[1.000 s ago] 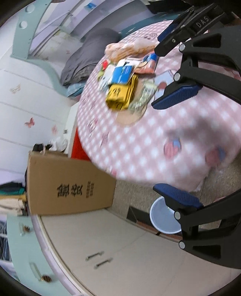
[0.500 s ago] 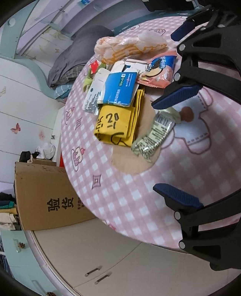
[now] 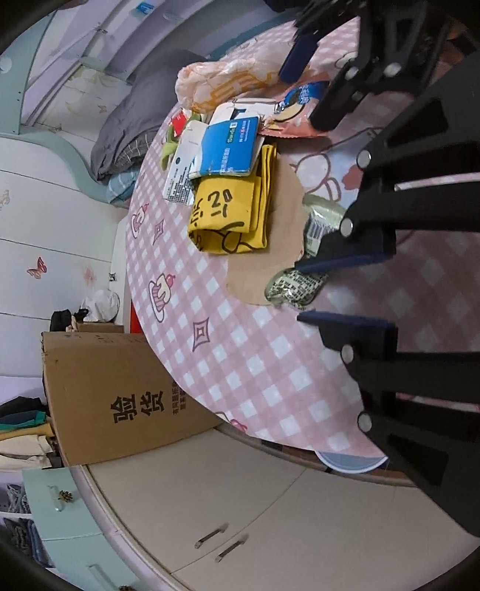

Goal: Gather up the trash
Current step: 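Grasp the silver wrapper with the left tool while the right tool grasps the orange-blue snack bag, then carry the wrapper and snack bag over the blue bin and open both tools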

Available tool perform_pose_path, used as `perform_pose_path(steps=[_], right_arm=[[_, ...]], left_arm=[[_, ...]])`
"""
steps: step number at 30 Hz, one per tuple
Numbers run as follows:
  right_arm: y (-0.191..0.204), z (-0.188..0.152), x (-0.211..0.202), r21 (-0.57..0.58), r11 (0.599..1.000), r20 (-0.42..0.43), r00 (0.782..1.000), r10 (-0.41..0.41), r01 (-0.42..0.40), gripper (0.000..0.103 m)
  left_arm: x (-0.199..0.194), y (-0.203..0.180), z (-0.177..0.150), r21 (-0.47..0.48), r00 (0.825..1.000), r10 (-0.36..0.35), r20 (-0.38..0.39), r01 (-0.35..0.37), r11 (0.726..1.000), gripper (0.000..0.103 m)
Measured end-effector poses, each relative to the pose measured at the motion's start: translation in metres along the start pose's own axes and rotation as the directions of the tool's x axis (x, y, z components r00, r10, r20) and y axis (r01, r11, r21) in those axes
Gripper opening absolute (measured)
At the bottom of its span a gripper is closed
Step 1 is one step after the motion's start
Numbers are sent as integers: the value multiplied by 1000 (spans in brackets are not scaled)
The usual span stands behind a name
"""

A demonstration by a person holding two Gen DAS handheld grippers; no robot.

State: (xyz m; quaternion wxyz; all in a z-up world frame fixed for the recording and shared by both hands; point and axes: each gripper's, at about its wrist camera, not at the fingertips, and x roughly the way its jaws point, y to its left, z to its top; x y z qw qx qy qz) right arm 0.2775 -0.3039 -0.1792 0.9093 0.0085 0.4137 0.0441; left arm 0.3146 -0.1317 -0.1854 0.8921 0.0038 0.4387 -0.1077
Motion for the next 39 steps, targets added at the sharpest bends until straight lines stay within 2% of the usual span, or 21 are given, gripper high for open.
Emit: perform_pose_path(steps=[1, 2, 5, 7, 18, 19, 27, 31, 39], right_arm=[[2, 1, 3, -8, 1000, -6, 1000, -1, 1, 82], [3, 1, 6, -14, 1000, -11, 1000, -8, 8, 82], [6, 0, 9, -33, 999, -20, 999, -32, 31, 79], [6, -2, 7, -40, 997, -16, 998, -60, 59, 69], [4, -20, -20, 72, 997, 24, 999, -22, 20, 58], [5, -21, -24, 87, 996, 28, 1000, 3, -6, 39], [28, -17, -41, 85, 996, 62, 998, 10, -15, 37], [44, -12, -49, 88, 993, 90, 994, 65, -73, 37], [109, 11, -51, 4, 982, 117, 975, 187, -189, 37]], left_arm=[[-1, 3, -1, -4, 1000, -14, 1, 14, 1000, 15], [-2, 8, -2, -15, 999, -35, 0, 35, 999, 7], [-5, 17, -6, -30, 998, -64, 2, 64, 997, 6], [-8, 20, -9, -37, 997, -76, 6, 76, 996, 4], [-34, 34, -23, -63, 992, -124, 38, 127, 990, 1], [-37, 35, -24, -63, 991, -126, 43, 129, 990, 1], [-61, 55, -27, -83, 987, -134, 84, 141, 986, 1], [-72, 68, -29, -98, 985, -137, 104, 147, 984, 1], [-93, 113, -28, -172, 981, -116, 154, 142, 975, 1]])
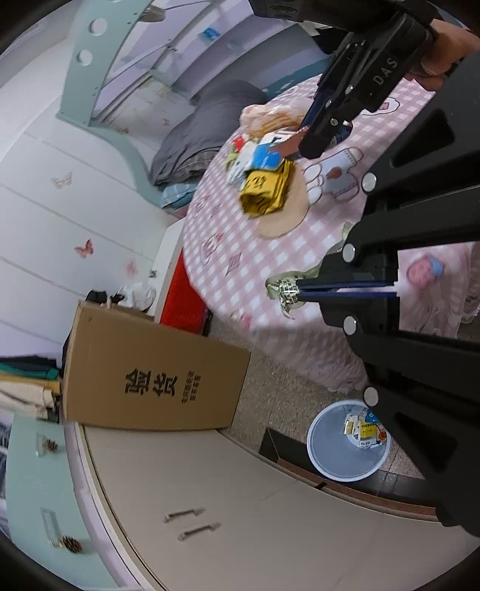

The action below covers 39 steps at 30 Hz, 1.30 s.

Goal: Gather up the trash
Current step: 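Carry the wrapper and snack bag over the blue bin and open both tools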

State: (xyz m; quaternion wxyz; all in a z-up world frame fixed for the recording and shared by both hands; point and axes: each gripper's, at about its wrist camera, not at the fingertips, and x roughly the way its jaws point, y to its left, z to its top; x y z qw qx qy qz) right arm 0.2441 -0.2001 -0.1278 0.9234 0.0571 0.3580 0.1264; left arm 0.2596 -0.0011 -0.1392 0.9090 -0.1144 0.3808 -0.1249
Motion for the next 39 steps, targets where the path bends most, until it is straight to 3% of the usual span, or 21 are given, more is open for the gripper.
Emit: perform_pose_path(steps=[6, 13, 18, 20, 21, 22, 23, 28, 39], right_arm=[[64, 14, 34, -63, 989, -25, 991, 131, -132, 37], [134, 23, 89, -103, 957, -91, 961, 261, -270, 37], [175, 28, 134, -91, 933, -135, 932, 335, -349, 38], [192, 30, 155, -85, 920, -144, 918, 368, -382, 41], [197, 30, 162, -80, 916, -136, 915, 380, -392, 48], [204, 30, 172, -92, 924, -128, 925, 359, -371, 60], [207, 30, 179, -103, 934, -127, 936, 328, -341, 63], [202, 21, 198, -58, 947, -165, 938, 304, -317, 65], [171, 8, 169, -45, 968, -147, 960, 238, -247, 72]], left_arm=[[-12, 47, 9, -77, 998, 53, 30, -51, 996, 1], [-15, 124, 13, -186, 986, 162, 26, -155, 970, 1], [-15, 179, 13, -253, 964, 264, 9, -253, 934, 1], [-15, 201, 13, -272, 951, 310, -1, -299, 915, 1], [-15, 209, 13, -282, 946, 325, -6, -314, 907, 1], [-14, 216, 13, -290, 940, 341, -12, -329, 899, 1], [-12, 224, 14, -296, 934, 357, -18, -346, 890, 1], [-7, 244, 12, -314, 920, 390, -42, -383, 869, 1], [1, 224, 6, -280, 926, 371, -64, -374, 884, 2]])
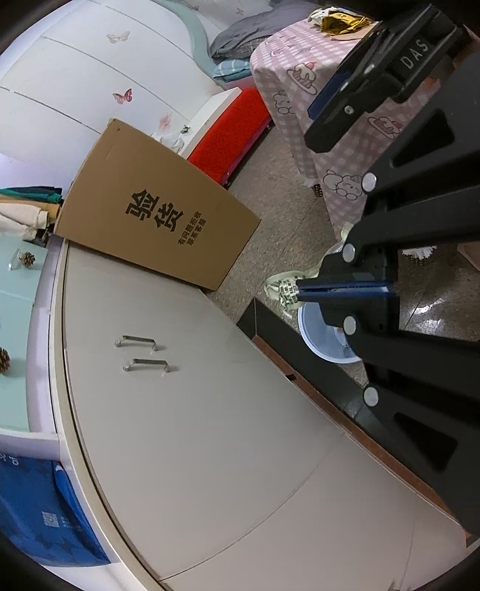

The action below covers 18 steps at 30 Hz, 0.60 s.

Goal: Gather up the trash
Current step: 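Carry the wrapper and snack bag over the blue bin and open both tools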

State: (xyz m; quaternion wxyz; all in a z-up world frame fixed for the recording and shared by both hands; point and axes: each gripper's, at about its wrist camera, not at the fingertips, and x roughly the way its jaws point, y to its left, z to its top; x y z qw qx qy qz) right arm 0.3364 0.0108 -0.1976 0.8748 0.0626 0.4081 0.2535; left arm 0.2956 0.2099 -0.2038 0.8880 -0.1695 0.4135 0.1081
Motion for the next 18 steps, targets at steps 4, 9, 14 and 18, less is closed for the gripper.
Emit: perform_pose_path(steps=[4, 9, 14, 18], right_arm=[[-5, -3, -10, 7, 1000, 10, 1000, -8, 8, 72], [-5, -3, -16, 6, 1000, 30, 999, -22, 22, 72], [-8, 0, -20, 13, 999, 62, 998, -30, 29, 73], [-11, 2, -21, 21, 999, 86, 996, -33, 32, 73]], left_arm=[[-4, -7, -3, 14, 1000, -1, 1, 1, 1000, 2], [-7, -13, -3, 20, 1000, 4, 6, -4, 1000, 2], [1, -17, 2, 26, 1000, 13, 6, -13, 1000, 2], [10, -22, 6, 27, 1000, 20, 4, -21, 999, 2]])
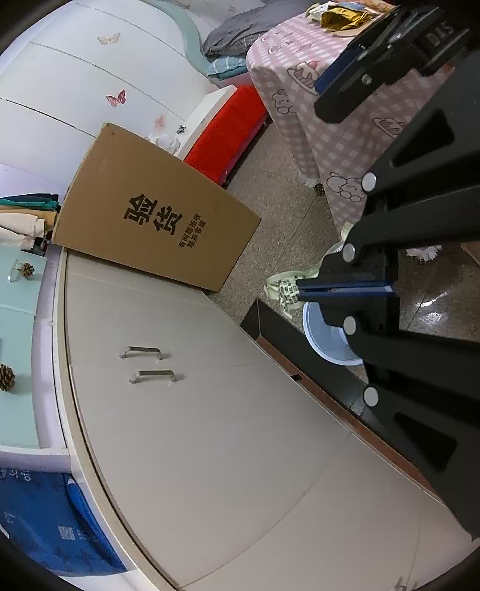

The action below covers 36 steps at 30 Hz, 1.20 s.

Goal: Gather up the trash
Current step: 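Carry the wrapper and snack bag over the blue bin and open both tools, then grasp the clear plastic bag with the right tool while the left tool grasps the green leaf item, then grasp the clear plastic bag with the right tool while the left grasps the green leaf item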

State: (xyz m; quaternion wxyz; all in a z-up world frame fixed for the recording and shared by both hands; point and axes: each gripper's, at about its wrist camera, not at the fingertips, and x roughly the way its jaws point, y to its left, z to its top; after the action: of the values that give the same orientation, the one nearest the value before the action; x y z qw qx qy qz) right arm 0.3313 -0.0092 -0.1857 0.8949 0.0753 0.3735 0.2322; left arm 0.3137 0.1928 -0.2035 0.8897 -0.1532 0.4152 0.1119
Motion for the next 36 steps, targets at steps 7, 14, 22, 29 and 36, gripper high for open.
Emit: perform_pose_path(steps=[7, 14, 22, 29, 36], right_arm=[[-11, 6, 4, 25, 1000, 23, 1000, -8, 8, 73], [-21, 2, 12, 46, 999, 3, 1000, -18, 18, 73], [-21, -2, -3, 55, 998, 9, 1000, -20, 20, 73], [-23, -2, -46, 63, 998, 70, 997, -33, 28, 73], [-41, -10, -97, 94, 994, 136, 988, -70, 57, 75]], left_arm=[[22, -6, 14, -26, 1000, 9, 5, -9, 1000, 3], [49, -3, 17, -42, 997, 50, -59, -52, 998, 54], [17, -6, 8, -39, 999, 31, -20, -32, 999, 58], [-26, -27, 2, -3, 999, -18, 37, 18, 1000, 61], [-70, -66, -12, 59, 992, -101, 76, 97, 994, 65]])
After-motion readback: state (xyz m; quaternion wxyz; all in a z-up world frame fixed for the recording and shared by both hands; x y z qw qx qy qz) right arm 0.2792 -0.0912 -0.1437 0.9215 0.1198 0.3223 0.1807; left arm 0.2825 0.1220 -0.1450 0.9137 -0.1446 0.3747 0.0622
